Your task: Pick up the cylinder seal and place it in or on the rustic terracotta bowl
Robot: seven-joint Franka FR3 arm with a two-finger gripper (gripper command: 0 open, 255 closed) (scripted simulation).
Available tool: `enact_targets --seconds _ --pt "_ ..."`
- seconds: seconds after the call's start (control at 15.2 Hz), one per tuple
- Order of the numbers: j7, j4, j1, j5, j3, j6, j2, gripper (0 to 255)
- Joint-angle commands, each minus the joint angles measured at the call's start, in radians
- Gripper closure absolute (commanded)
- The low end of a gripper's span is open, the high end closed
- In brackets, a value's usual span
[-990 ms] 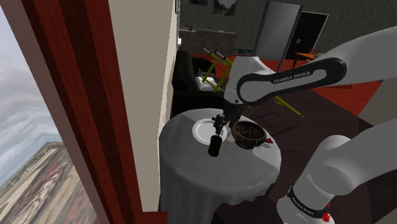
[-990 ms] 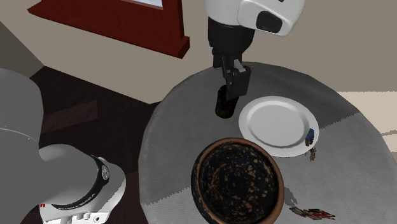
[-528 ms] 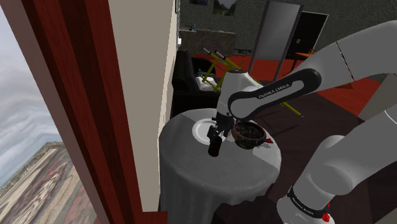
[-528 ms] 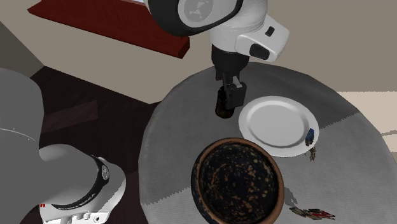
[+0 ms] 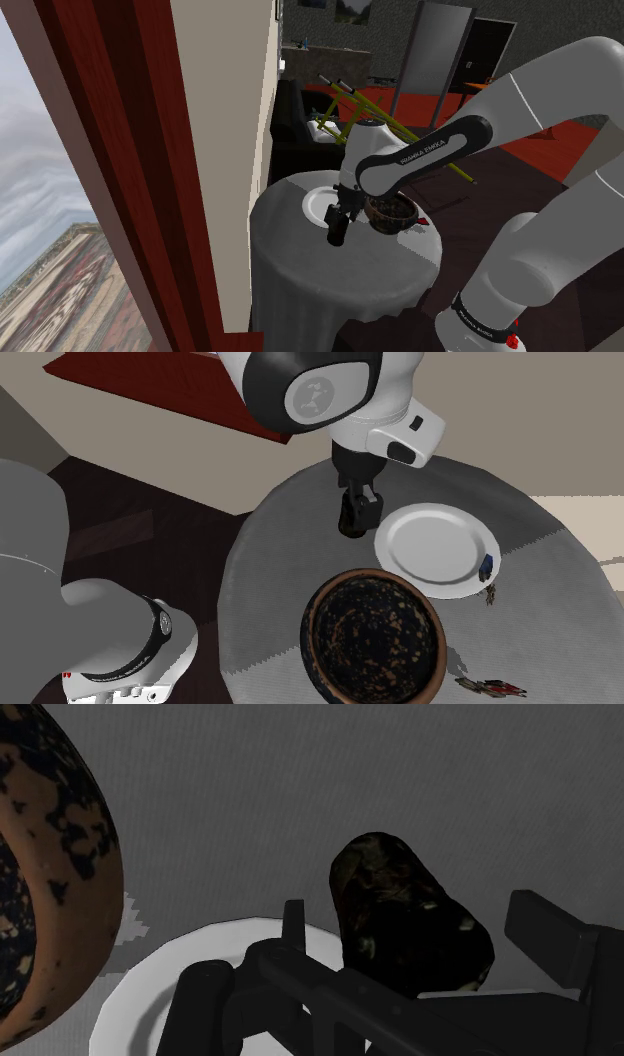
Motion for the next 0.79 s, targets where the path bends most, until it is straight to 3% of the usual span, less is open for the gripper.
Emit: enact_targets --seconds 0.0,0.13,0.2,0.73 --pt "0.0 0.0 0.0 0.0 0.0 0.002 0.001 0" --pt "0.0 0.0 0.0 0.0 0.0 0.002 0.001 0" --pt "0.0 0.0 0.0 0.0 0.0 0.002 0.001 255" --pt "0.0 0.0 0.0 0.0 0.0 0.002 0.001 255"
